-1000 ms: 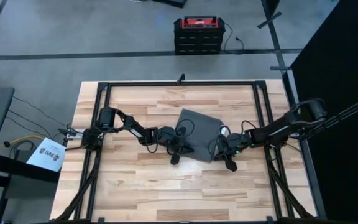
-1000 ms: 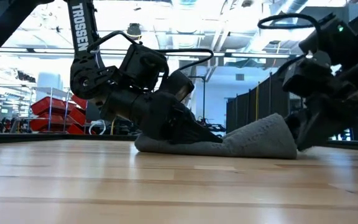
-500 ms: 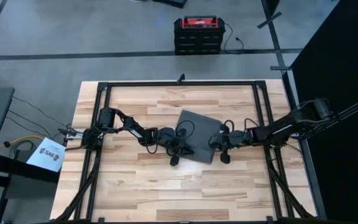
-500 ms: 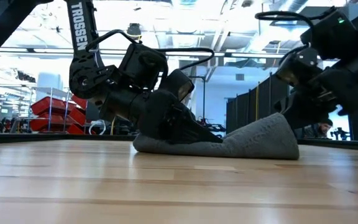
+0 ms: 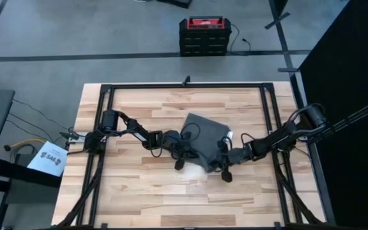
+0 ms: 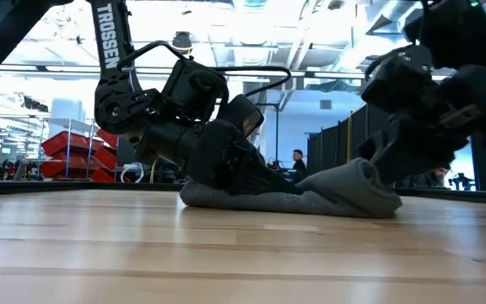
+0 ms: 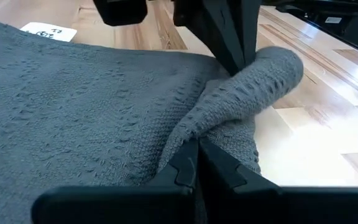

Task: Roll towel
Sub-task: Roll the gray towel

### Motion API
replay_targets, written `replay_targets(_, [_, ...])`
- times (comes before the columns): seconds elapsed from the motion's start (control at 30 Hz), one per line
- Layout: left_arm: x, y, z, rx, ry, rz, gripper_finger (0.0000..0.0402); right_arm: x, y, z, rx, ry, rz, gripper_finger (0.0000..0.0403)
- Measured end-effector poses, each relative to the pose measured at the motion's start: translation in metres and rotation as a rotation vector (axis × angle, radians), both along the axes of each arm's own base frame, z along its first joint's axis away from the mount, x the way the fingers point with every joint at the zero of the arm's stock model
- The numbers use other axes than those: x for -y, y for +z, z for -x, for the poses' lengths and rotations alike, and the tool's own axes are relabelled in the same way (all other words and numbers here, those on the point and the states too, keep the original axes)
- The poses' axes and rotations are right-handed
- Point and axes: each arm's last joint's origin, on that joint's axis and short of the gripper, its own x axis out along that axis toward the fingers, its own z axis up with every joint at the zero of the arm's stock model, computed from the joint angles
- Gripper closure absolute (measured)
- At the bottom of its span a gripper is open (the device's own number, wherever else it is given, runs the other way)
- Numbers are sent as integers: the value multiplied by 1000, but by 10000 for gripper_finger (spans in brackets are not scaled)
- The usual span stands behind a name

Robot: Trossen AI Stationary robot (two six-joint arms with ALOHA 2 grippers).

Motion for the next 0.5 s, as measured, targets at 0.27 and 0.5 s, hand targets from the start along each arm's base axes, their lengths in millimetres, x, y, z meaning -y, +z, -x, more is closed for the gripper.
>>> replay_targets(0.27, [2,0,0,0,-26,10,402,-5,-7,5,-87,-46,7,403])
replay_targets(0.5, [4,1,0,-8,-81,36,402,-7,-7,7,-97,-35,9,403])
